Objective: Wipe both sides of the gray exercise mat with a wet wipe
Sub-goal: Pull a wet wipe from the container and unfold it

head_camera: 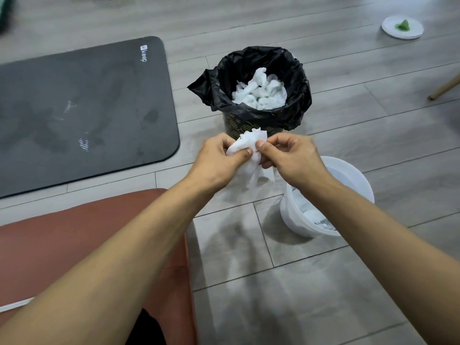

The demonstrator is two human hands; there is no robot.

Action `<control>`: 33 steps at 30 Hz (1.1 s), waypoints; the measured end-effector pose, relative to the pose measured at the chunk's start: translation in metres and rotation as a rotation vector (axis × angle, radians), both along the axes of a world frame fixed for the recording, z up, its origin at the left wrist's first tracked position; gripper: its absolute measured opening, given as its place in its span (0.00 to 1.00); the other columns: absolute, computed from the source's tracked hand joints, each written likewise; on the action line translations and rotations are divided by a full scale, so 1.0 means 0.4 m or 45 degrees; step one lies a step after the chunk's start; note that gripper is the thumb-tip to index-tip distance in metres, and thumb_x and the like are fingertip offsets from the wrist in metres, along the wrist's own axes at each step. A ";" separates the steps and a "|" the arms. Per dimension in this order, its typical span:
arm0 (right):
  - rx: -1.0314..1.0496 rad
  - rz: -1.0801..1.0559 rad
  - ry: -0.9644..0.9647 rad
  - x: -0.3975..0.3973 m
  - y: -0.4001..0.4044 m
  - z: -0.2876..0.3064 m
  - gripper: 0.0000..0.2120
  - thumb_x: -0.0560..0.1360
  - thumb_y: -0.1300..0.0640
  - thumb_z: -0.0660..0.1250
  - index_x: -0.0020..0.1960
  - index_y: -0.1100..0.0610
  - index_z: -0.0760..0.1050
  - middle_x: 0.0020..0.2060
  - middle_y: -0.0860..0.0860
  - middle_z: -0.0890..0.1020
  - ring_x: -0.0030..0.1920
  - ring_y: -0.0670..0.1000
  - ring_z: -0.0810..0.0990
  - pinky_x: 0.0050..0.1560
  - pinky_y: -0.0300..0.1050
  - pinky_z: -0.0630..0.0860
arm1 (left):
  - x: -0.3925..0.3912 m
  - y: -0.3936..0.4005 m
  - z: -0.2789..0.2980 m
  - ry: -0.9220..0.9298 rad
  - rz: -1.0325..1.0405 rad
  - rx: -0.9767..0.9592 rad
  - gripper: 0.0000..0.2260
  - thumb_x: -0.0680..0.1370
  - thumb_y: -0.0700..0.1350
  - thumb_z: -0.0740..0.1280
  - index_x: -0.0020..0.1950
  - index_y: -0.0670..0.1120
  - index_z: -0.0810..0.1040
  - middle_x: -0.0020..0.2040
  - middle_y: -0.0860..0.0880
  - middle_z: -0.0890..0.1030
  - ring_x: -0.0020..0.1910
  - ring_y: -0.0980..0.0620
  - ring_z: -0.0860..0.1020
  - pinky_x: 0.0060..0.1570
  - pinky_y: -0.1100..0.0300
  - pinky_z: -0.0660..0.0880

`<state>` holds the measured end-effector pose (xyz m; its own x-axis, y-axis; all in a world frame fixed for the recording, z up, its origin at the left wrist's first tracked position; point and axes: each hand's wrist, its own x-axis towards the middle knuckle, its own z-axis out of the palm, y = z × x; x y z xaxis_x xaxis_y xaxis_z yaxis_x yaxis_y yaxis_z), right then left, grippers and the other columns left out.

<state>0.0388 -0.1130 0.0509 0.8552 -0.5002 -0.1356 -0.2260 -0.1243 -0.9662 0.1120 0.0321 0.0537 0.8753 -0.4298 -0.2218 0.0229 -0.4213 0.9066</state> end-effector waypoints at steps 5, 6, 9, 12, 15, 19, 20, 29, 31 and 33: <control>-0.151 0.154 0.147 0.030 -0.023 0.017 0.08 0.75 0.55 0.72 0.40 0.59 0.82 0.33 0.52 0.85 0.32 0.45 0.81 0.40 0.38 0.79 | 0.018 0.028 0.002 -0.195 -0.011 0.345 0.12 0.79 0.52 0.70 0.41 0.50 0.71 0.39 0.52 0.77 0.38 0.54 0.74 0.35 0.57 0.66; -0.138 0.177 0.147 0.040 -0.025 0.026 0.07 0.75 0.57 0.72 0.41 0.61 0.82 0.33 0.53 0.85 0.32 0.45 0.81 0.39 0.37 0.79 | 0.015 0.030 0.005 -0.196 -0.015 0.378 0.12 0.80 0.52 0.70 0.41 0.50 0.70 0.39 0.53 0.76 0.38 0.55 0.73 0.34 0.57 0.66; 0.012 0.196 0.122 0.064 -0.023 0.059 0.04 0.74 0.63 0.70 0.42 0.64 0.80 0.33 0.55 0.81 0.33 0.47 0.78 0.37 0.35 0.75 | 0.012 0.031 0.016 -0.003 0.111 0.155 0.12 0.76 0.52 0.74 0.45 0.48 0.74 0.44 0.48 0.82 0.44 0.48 0.81 0.42 0.52 0.77; 0.148 0.192 0.137 0.078 -0.020 0.073 0.05 0.72 0.65 0.68 0.38 0.60 0.79 0.33 0.56 0.80 0.36 0.51 0.79 0.47 0.49 0.80 | 0.020 0.021 0.046 0.269 0.342 -0.138 0.20 0.67 0.56 0.78 0.50 0.47 0.76 0.49 0.47 0.84 0.47 0.47 0.83 0.46 0.50 0.80; 0.271 0.156 0.138 0.084 -0.012 0.082 0.04 0.71 0.67 0.67 0.40 0.60 0.78 0.34 0.57 0.78 0.38 0.55 0.77 0.52 0.59 0.78 | 0.027 0.018 0.065 0.491 0.566 -0.401 0.19 0.67 0.57 0.76 0.51 0.48 0.78 0.49 0.48 0.83 0.47 0.48 0.79 0.48 0.53 0.75; 0.372 0.124 0.091 0.094 0.012 0.091 0.04 0.68 0.64 0.68 0.41 0.58 0.79 0.34 0.55 0.77 0.37 0.53 0.74 0.46 0.53 0.74 | 0.031 0.065 0.069 0.423 0.668 -0.497 0.05 0.78 0.40 0.72 0.51 0.49 0.80 0.46 0.49 0.82 0.47 0.48 0.80 0.53 0.50 0.79; 0.380 0.108 0.078 0.099 0.021 0.094 0.06 0.69 0.64 0.68 0.45 0.58 0.79 0.34 0.53 0.77 0.36 0.51 0.75 0.45 0.51 0.74 | 0.032 0.085 0.069 0.361 0.668 -0.484 0.08 0.78 0.37 0.71 0.51 0.50 0.80 0.46 0.49 0.83 0.48 0.49 0.81 0.56 0.49 0.80; 0.198 0.300 0.039 0.167 0.167 0.196 0.09 0.73 0.70 0.62 0.46 0.63 0.80 0.20 0.44 0.74 0.19 0.41 0.68 0.23 0.30 0.65 | 0.027 0.295 0.196 -0.289 0.349 0.216 0.12 0.76 0.41 0.74 0.58 0.50 0.85 0.47 0.50 0.84 0.47 0.52 0.82 0.54 0.58 0.78; 0.153 0.336 0.007 0.181 0.198 0.230 0.08 0.74 0.70 0.63 0.46 0.64 0.80 0.23 0.47 0.77 0.21 0.41 0.70 0.23 0.29 0.65 | 0.033 0.339 0.230 -0.448 0.326 0.366 0.06 0.76 0.44 0.74 0.53 0.50 0.86 0.45 0.51 0.80 0.46 0.52 0.80 0.53 0.58 0.76; 0.123 0.421 -0.028 0.195 0.225 0.256 0.06 0.73 0.68 0.67 0.46 0.61 0.81 0.31 0.52 0.81 0.29 0.43 0.76 0.34 0.33 0.73 | 0.040 0.380 0.263 -0.553 0.323 0.434 0.03 0.77 0.46 0.74 0.49 0.50 0.86 0.44 0.52 0.77 0.47 0.51 0.78 0.52 0.55 0.74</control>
